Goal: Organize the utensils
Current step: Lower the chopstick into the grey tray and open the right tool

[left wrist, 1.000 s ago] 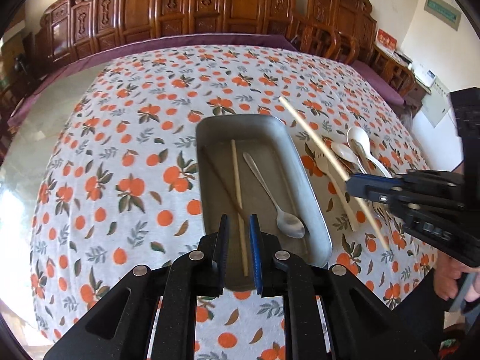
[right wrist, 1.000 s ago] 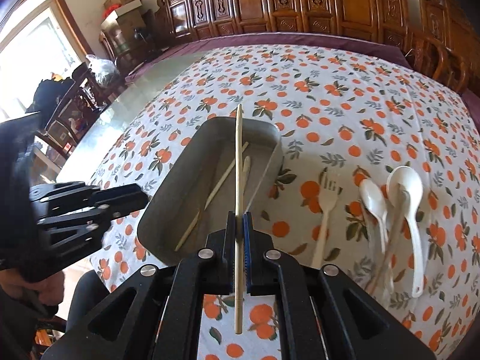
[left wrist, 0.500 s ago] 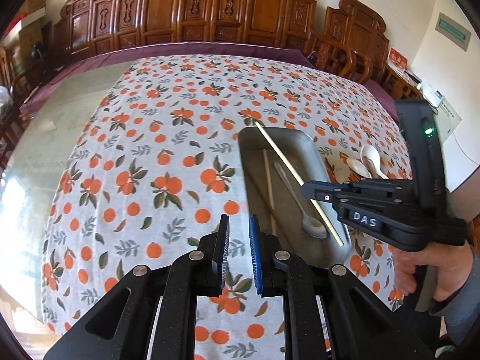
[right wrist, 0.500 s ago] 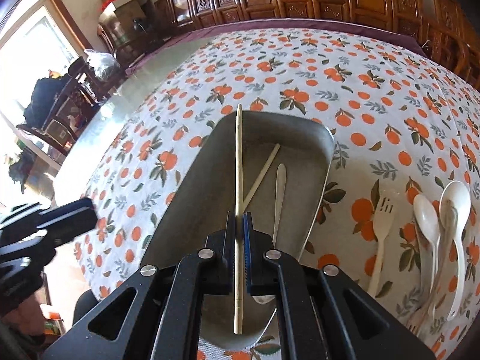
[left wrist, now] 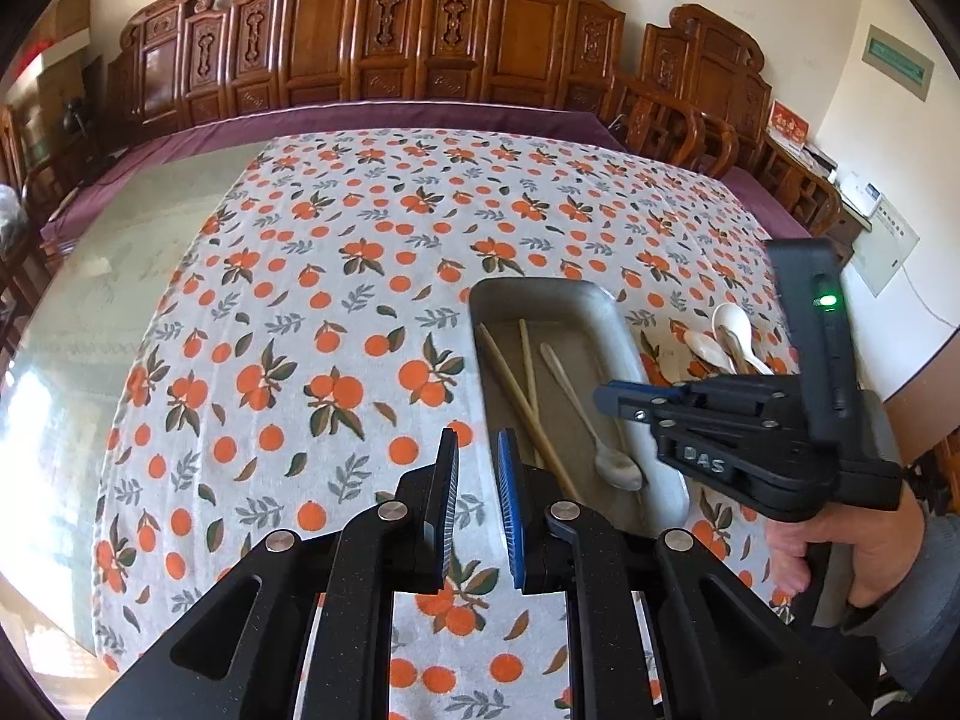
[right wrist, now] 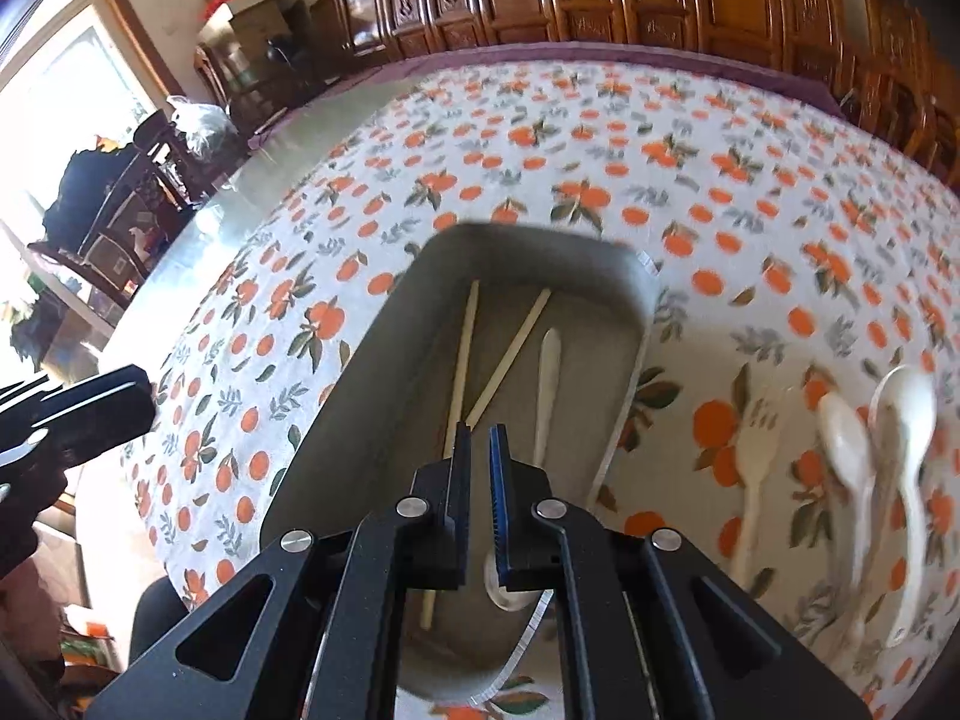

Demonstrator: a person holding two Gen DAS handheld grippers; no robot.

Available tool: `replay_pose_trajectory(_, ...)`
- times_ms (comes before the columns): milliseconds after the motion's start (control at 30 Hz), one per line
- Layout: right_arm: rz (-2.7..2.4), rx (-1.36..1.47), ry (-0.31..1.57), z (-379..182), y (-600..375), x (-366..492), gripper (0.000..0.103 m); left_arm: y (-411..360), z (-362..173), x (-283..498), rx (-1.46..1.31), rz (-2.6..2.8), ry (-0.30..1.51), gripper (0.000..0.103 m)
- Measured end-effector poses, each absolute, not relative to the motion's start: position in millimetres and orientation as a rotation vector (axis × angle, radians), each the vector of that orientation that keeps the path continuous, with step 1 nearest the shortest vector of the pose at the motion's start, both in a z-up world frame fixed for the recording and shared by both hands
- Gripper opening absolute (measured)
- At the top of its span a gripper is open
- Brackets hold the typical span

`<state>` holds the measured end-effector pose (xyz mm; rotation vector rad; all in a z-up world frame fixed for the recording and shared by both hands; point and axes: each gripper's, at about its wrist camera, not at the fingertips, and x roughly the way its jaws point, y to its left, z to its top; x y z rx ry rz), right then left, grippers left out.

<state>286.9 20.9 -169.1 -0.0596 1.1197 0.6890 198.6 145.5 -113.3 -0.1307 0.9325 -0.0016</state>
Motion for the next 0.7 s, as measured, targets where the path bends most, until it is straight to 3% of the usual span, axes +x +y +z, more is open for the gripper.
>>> replay_pose_trajectory(500,0.611,-0.100,0.992,-119.6,-88.4,253.3,0.009,83.1,-104.7,212.3,-0.079,-0.078,0.902,0.033)
replay_pose_trajectory(700,0.546,-0.102,0.990,-120.0,-129.5,247.0,0.009,59.4,-105.8,218.3,-0.070,-0.118,0.888,0.050)
